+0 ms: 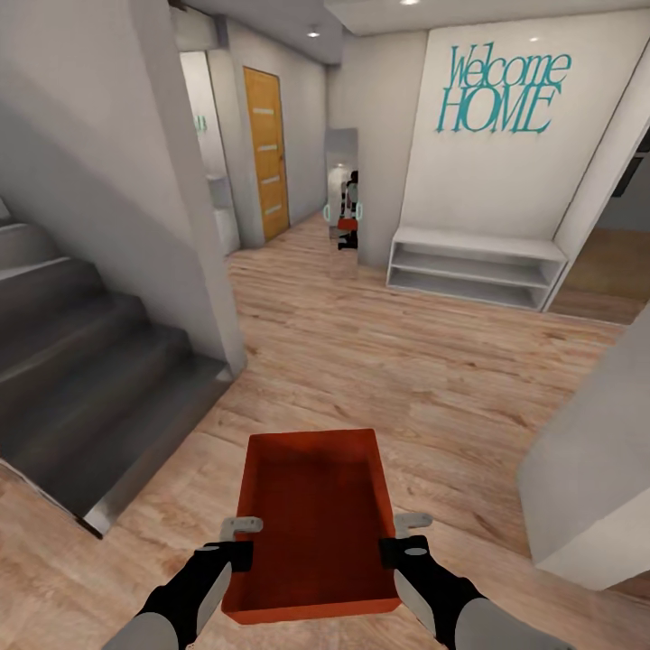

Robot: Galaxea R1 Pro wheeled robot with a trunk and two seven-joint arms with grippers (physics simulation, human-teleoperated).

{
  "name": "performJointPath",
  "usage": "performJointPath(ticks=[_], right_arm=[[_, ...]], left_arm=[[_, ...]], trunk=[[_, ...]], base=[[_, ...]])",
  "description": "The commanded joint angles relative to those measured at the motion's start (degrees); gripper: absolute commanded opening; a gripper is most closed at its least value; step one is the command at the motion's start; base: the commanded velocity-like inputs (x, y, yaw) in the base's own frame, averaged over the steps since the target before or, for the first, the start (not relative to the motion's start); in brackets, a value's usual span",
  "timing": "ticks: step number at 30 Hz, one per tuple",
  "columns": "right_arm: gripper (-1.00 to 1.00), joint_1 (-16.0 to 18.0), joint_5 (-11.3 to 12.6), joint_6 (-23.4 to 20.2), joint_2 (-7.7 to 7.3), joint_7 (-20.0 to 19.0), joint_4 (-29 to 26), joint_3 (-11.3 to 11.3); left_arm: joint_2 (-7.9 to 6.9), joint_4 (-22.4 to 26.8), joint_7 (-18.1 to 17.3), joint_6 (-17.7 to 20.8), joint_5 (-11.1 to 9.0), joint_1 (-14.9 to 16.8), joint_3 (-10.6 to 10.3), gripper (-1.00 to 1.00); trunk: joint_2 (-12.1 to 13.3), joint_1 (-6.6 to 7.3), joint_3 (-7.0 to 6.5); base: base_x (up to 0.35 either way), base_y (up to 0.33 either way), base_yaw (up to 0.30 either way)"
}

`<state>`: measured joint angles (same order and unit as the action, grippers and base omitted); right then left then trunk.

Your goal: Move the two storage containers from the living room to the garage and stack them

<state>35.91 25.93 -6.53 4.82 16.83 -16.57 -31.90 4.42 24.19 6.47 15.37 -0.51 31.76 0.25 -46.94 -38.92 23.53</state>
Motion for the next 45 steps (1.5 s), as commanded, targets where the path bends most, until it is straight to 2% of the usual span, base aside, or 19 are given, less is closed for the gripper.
performJointPath(ticks=[1,15,45], right_arm=[[-1.00,0.04,0.17,-0.42,-0.78,1.01,0.54,-0.51],[-1.00,0.04,0.17,-0.42,-0.78,1.09,0.54,-0.45],[-1.00,0.04,0.17,-0.40,-0.78,1.06,0.54,-0.46]], left_arm=[[-0.03,0.24,0.65,0.45,1.38,0.03,0.18,-1.00],[-0.04,0.30,0.65,0.45,1.38,0.04,0.18,-1.00],[-0.02,0.33,0.66,0.45,1.41,0.04,0.18,-1.00]], trunk=[[-0.05,-0.04,0.06],[-0.05,-0.04,0.06],[-0.05,-0.04,0.06]], base=[[0.324,0.000,0.000],[0.323,0.000,-0.109],[0.323,0.000,-0.003]])
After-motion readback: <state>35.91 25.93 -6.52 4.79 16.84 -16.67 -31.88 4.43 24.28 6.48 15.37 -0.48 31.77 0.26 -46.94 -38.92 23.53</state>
